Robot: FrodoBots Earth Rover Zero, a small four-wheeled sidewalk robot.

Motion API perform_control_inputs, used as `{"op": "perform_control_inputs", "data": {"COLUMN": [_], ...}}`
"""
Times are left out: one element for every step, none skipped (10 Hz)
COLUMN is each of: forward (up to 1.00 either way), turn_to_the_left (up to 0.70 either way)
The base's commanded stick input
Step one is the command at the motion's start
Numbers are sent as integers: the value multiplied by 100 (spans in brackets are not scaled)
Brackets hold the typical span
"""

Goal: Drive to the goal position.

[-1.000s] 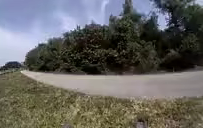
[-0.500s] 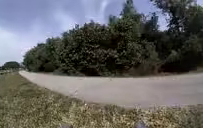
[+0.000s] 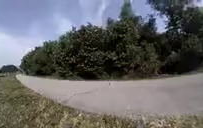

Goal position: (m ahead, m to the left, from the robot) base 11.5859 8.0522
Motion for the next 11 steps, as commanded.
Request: {"op": "perform_control_inputs", "data": {"forward": [70,70,70,70,70,70,70,70,70,70,70], "turn_to_the_left": [0,0,0,0,0,0,0,0,0,0,0]}}
